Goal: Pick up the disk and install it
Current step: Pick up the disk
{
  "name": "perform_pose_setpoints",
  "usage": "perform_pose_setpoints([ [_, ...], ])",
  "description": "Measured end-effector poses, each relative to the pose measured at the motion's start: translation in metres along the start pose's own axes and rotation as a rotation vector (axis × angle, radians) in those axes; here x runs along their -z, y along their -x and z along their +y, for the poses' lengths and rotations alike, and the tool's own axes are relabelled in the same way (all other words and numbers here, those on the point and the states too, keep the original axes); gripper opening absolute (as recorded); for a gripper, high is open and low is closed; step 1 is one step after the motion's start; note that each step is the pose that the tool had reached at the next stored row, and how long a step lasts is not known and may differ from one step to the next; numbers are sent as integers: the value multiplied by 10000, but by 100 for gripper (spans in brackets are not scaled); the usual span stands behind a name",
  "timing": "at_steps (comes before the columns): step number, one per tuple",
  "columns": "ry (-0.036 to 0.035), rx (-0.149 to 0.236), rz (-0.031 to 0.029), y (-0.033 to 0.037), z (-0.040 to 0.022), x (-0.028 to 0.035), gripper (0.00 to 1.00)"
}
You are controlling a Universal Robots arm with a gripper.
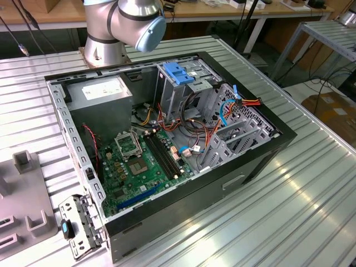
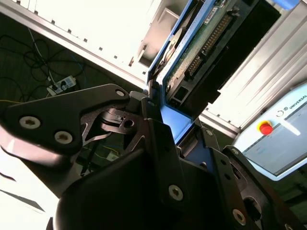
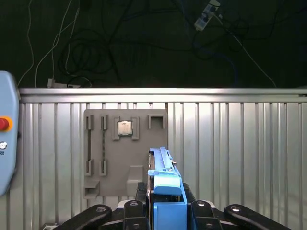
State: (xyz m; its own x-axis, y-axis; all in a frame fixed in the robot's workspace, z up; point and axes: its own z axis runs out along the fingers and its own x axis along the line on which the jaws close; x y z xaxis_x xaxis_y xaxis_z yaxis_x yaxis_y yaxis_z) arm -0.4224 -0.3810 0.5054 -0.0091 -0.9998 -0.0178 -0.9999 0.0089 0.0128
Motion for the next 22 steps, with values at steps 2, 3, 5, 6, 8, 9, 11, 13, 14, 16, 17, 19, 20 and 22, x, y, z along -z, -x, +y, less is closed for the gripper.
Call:
perform_pose_setpoints([
  [2,0,0,9,-3,-18,-1,37],
  [3,0,0,13,-4,-25,-1,37],
  [5,0,0,21,-6,-42,-1,37],
  [6,0,-1,26,-7,-51,-1,37],
  [8,-1,0,33,-10,-67,-2,37],
  [9,0,0,38,-11,-76,-2,37],
  [11,0,-1,47,-15,-96,-3,37],
  [13,-1,0,60,-21,-128,-3,37],
  [14,-1,-1,65,-23,-143,-4,37],
  [16,0,-1,81,-29,-189,-4,37],
  [17,-1,-1,87,-31,-207,-5,37],
  [19,0,-2,102,-35,-250,-6,37],
  [20,-1,-2,106,-36,-261,-6,37],
  [22,-1,-2,114,-38,-284,-7,37],
])
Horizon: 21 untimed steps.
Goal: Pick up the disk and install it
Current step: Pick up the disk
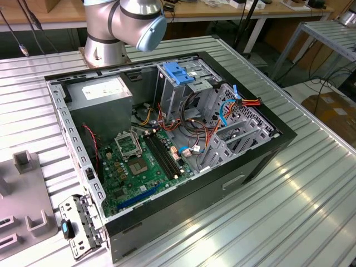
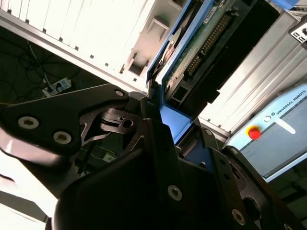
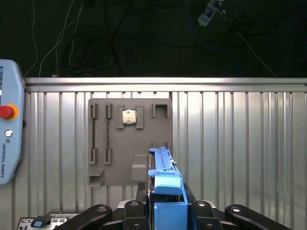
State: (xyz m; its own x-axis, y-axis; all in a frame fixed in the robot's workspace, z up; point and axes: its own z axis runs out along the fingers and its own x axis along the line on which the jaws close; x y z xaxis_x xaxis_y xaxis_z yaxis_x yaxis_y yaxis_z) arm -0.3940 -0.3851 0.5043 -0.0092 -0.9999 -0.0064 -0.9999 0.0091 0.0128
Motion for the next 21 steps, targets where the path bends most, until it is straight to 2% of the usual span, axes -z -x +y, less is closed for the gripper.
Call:
perform_pose_setpoints([
  [7,-1,0,36,-8,-111,-5,37],
  [18,-1,-1,77,-14,-253,-11,37],
  [21,-2,-1,91,-15,-327,-13,37],
])
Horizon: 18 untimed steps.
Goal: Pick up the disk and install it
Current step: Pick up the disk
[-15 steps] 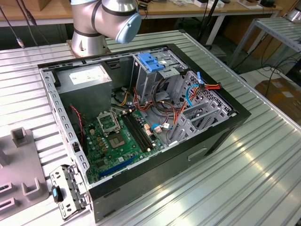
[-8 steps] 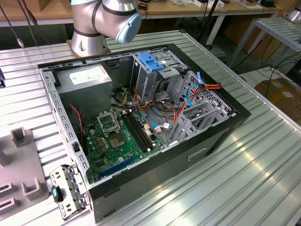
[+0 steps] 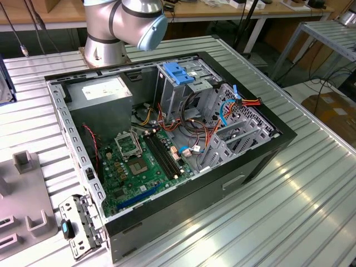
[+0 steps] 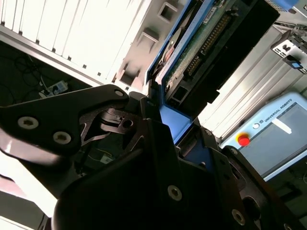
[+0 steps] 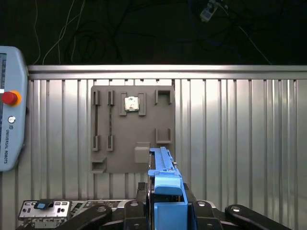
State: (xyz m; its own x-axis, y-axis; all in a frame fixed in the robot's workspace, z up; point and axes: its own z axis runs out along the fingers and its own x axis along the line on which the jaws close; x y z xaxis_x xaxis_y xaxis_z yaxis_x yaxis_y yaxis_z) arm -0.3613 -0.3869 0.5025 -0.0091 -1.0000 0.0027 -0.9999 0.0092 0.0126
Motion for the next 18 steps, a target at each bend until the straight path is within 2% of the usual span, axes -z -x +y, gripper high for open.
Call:
perform_pose_setpoints([
  [8,0,0,15,-39,-97,-4,37],
  [18,0,-1,36,-87,-161,-8,37],
])
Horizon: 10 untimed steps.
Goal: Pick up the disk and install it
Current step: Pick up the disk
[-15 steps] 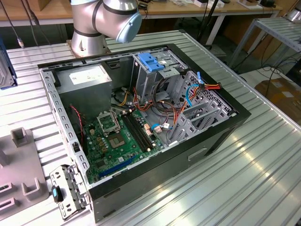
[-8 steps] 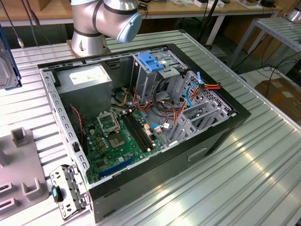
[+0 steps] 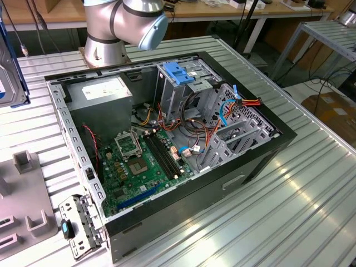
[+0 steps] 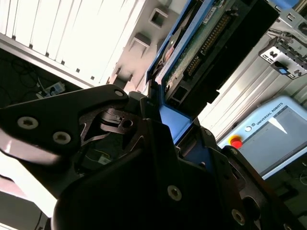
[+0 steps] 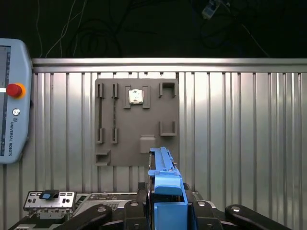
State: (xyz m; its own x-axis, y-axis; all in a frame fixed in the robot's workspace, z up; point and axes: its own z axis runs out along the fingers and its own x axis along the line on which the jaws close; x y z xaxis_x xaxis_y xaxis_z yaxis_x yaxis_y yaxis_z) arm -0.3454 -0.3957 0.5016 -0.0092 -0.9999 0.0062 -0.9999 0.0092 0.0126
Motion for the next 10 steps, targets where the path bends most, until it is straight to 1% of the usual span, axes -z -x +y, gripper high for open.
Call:
perform_pose_setpoints([
  [5,-2,0,6,-18,-33,-5,37],
  [10,-2,0,6,-19,-72,-7,37],
])
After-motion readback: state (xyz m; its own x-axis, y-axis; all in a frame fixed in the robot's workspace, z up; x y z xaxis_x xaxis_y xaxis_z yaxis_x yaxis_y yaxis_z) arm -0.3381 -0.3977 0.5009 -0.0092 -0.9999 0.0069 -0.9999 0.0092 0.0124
